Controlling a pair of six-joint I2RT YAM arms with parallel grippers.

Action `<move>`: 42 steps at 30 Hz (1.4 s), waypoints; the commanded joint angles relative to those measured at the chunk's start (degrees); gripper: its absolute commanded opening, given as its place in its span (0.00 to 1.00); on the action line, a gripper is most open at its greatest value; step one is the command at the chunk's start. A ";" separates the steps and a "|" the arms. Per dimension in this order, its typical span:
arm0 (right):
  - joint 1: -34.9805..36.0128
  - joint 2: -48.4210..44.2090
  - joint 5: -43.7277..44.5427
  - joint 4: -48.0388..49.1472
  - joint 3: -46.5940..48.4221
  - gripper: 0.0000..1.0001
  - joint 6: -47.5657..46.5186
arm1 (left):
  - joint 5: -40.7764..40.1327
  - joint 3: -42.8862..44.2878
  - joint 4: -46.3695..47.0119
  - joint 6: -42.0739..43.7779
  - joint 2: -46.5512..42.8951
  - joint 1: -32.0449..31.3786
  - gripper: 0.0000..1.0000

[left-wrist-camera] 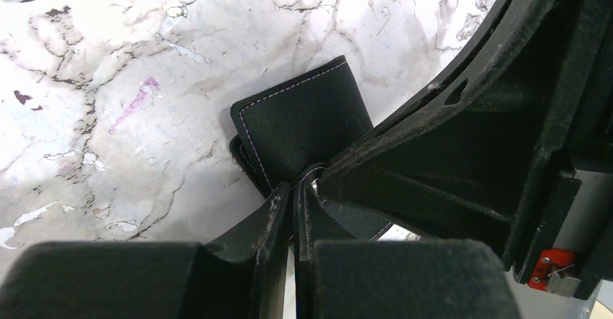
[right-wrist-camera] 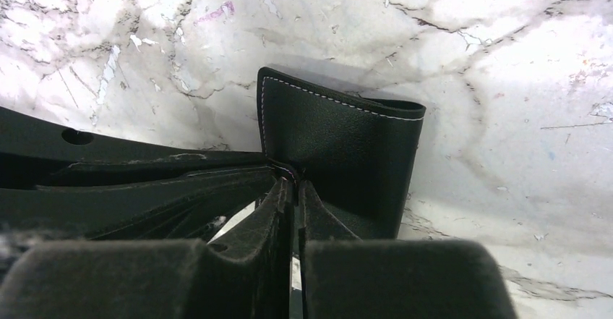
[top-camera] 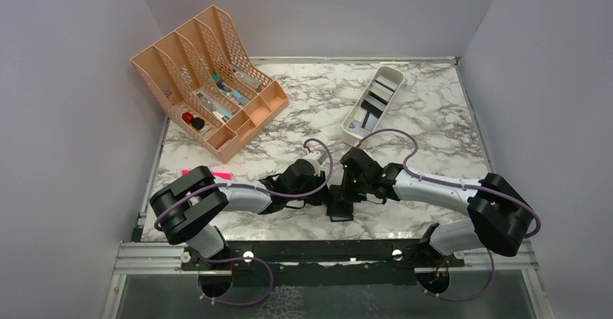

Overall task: Put the credit cards into the card holder
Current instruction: Close the card holder at the center of the board.

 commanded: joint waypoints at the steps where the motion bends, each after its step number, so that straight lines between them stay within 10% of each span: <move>1: 0.15 2.83 5.98 -9.87 -0.04 0.06 -2.95 | -3.22 -0.51 -7.31 1.32 2.33 -0.34 0.11; 34: 5.13 24.85 9.28 -24.36 6.04 0.01 4.62 | -2.71 -1.08 -6.46 0.57 1.19 -0.48 0.11; 42: 5.19 7.38 11.37 -23.43 8.08 0.17 4.08 | -1.80 -0.87 -5.06 1.33 4.12 -0.50 0.12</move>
